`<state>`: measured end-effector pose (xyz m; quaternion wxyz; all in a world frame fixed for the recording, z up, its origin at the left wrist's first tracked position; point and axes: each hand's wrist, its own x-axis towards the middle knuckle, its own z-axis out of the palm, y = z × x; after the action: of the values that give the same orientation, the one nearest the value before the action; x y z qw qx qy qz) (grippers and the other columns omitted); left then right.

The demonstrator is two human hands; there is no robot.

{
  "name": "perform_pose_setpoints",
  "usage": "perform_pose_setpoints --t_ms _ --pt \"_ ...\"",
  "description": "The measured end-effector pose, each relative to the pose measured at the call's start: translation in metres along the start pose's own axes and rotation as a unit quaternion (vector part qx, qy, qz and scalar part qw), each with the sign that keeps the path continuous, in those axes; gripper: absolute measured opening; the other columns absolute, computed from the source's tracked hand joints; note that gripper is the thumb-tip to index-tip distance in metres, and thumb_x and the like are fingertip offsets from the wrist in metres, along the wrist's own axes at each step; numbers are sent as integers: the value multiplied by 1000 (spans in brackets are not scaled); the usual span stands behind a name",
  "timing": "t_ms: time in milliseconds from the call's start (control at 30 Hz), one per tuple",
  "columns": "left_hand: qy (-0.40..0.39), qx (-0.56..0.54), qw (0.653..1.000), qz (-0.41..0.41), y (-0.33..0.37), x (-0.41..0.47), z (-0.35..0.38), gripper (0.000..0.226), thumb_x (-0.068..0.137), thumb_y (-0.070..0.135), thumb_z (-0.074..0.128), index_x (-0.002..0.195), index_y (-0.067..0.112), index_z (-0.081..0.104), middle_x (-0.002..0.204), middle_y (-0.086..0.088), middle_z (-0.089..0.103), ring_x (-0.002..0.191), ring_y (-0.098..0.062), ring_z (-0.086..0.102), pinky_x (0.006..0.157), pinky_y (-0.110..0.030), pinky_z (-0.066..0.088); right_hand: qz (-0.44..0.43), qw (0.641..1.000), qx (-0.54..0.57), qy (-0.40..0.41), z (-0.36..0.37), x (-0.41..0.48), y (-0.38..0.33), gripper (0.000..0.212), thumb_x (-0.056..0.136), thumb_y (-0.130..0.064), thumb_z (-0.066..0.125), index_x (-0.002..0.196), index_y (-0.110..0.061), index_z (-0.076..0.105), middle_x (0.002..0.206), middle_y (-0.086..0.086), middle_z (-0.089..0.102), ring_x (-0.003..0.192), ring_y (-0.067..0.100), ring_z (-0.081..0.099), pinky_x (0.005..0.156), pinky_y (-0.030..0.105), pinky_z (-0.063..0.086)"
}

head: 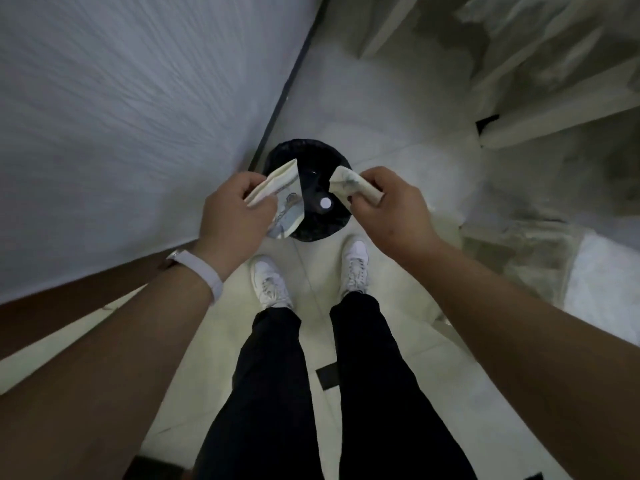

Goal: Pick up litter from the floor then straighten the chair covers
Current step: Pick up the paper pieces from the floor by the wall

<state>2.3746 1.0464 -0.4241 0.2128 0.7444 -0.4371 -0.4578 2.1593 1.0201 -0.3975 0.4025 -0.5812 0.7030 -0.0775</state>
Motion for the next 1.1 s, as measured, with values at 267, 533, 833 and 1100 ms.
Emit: perform_pose_setpoints --t_ms 267,533,833,1100 --pt "-2 17 999 -52 -123 98 107 7 91 25 63 97 23 64 84 12 62 76 -4 58 61 -22 44 -1 1000 -17 -27 98 109 112 12 87 -20 56 96 -24 61 76 -6 62 67 14 57 56 26 44" --pt "-28 41 998 -47 -190 138 157 19 92 23 63 109 28 55 93 13 58 82 -5 57 76 -28 51 -49 995 -68 -60 162 166 175 30 87 -24 57 117 -22 61 104 -3 63 89 15 58 72 28 47" --pt "-24 120 991 45 -122 109 117 41 92 23 64 131 16 56 127 1 56 114 -6 47 93 -18 33 -126 979 -152 -51 113 133 149 42 91 -31 59 130 -15 57 127 2 58 118 24 50 87 31 41" --pt "-54 237 949 203 -4 62 55 47 92 27 61 136 11 56 143 -8 50 129 -25 46 106 -32 34 -162 956 -245 -9 15 72 68 45 88 -39 58 123 -13 61 122 8 61 109 32 55 88 41 47"
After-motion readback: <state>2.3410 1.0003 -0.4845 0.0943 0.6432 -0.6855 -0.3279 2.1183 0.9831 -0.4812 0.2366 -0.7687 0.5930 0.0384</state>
